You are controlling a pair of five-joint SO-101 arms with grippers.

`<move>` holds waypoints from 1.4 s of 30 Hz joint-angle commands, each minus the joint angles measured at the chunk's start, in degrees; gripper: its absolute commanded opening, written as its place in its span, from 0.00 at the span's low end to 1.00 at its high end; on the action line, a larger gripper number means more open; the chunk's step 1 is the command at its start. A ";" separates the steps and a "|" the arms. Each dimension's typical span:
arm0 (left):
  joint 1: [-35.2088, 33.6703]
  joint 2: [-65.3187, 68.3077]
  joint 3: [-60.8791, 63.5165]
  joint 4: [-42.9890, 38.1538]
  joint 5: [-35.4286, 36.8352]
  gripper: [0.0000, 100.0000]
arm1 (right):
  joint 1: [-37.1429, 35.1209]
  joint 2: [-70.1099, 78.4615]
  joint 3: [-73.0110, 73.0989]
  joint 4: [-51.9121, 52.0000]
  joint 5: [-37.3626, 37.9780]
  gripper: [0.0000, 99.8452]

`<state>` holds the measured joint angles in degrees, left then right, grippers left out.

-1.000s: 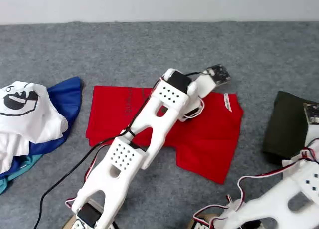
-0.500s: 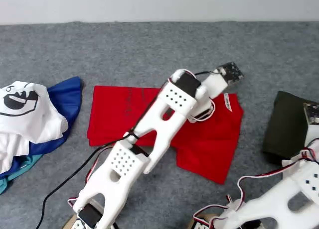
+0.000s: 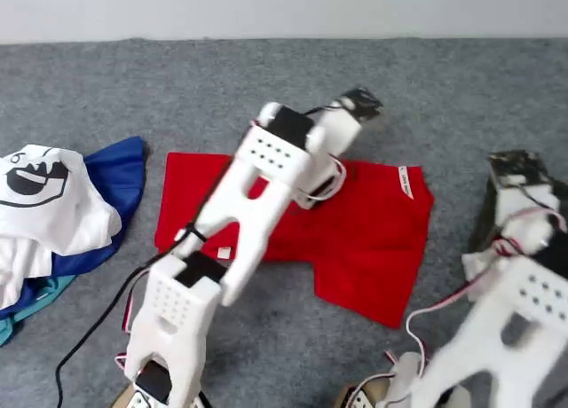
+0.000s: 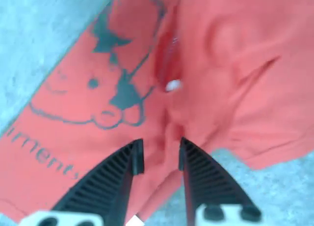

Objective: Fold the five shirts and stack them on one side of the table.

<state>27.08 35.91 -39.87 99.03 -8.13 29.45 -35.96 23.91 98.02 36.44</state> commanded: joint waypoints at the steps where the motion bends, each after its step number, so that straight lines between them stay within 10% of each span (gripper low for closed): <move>1: -1.32 -1.93 -0.22 -1.32 0.79 0.13 | -5.85 3.74 -0.44 -1.10 -4.57 0.01; 11: -2.11 2.37 -0.75 -3.25 1.23 0.13 | -16.40 11.74 -0.44 -7.96 -11.69 0.01; 17: -11.34 -3.34 -2.51 1.58 5.54 0.12 | -18.68 18.59 -0.44 -7.69 -14.59 0.18; 42: -15.21 -45.80 44.09 -6.07 -5.45 0.08 | -26.33 43.56 -18.37 -15.08 -14.51 0.21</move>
<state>10.73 -5.32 2.42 94.81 -12.53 3.52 6.59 8.09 84.66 22.11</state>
